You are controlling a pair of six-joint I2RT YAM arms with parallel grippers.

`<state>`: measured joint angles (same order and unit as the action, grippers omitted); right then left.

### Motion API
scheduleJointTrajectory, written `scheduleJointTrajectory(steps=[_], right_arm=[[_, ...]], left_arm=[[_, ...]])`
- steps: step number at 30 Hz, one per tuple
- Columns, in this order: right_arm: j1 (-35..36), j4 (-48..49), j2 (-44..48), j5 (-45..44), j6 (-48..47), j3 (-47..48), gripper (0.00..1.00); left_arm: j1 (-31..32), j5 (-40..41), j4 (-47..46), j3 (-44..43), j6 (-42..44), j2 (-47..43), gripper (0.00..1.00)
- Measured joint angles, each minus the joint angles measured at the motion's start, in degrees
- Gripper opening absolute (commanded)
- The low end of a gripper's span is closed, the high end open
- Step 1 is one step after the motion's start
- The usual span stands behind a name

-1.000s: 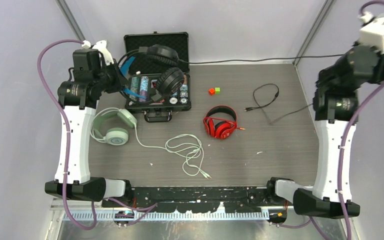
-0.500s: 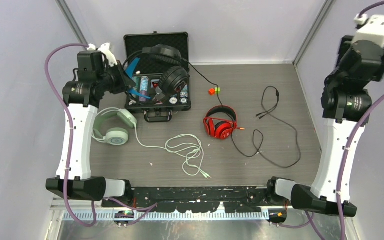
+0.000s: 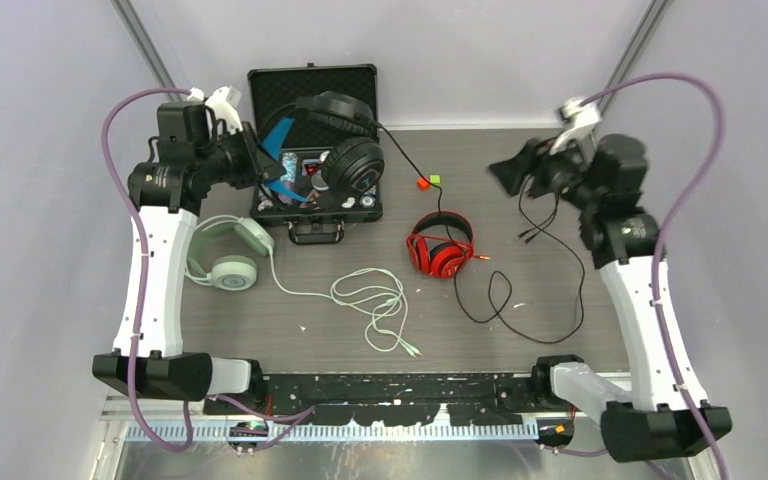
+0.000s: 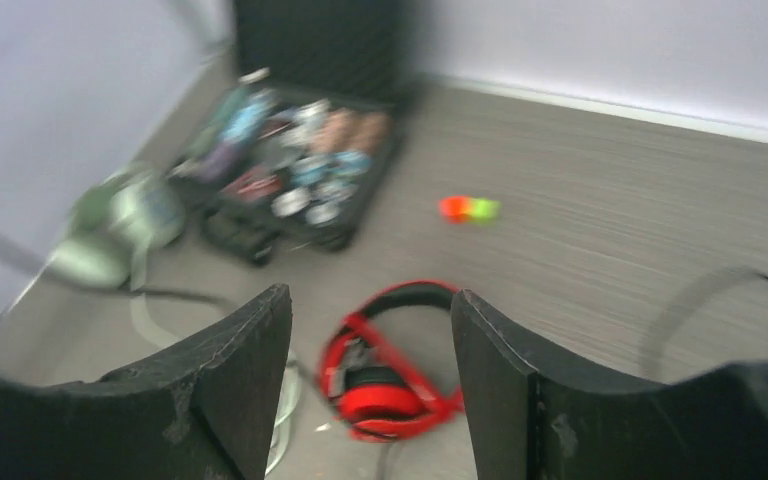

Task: Wrap the headphones
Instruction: Wrap the headphones around the headphones.

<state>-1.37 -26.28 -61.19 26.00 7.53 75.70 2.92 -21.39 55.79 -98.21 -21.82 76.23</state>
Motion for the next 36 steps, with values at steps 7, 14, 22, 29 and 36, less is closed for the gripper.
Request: scheduleJointTrajectory(steps=[7,14,22,29,36], right_arm=[[18.80,13.09,6.23,10.05,0.20,-14.95,0.69],[24.50,24.26,7.17,10.69,0.11,-23.87,0.70],[27.45,27.74,7.74,7.45,-1.31,-30.58,0.55],[29.09,34.34,11.80,6.03,2.45,-37.92,0.49],[30.73,36.76,12.22,4.35,5.01,-42.53,0.28]], left_arm=[[0.02,-6.23,-1.33,0.63,-0.57,-1.18,0.00],[0.11,-11.89,-2.38,1.95,-2.08,-3.19,0.00],[0.13,-17.09,-4.35,2.16,-4.28,-5.14,0.00],[0.15,-20.24,-7.50,2.99,-6.88,-5.35,0.00],[0.17,-22.95,-10.67,3.76,-9.57,-5.35,0.00]])
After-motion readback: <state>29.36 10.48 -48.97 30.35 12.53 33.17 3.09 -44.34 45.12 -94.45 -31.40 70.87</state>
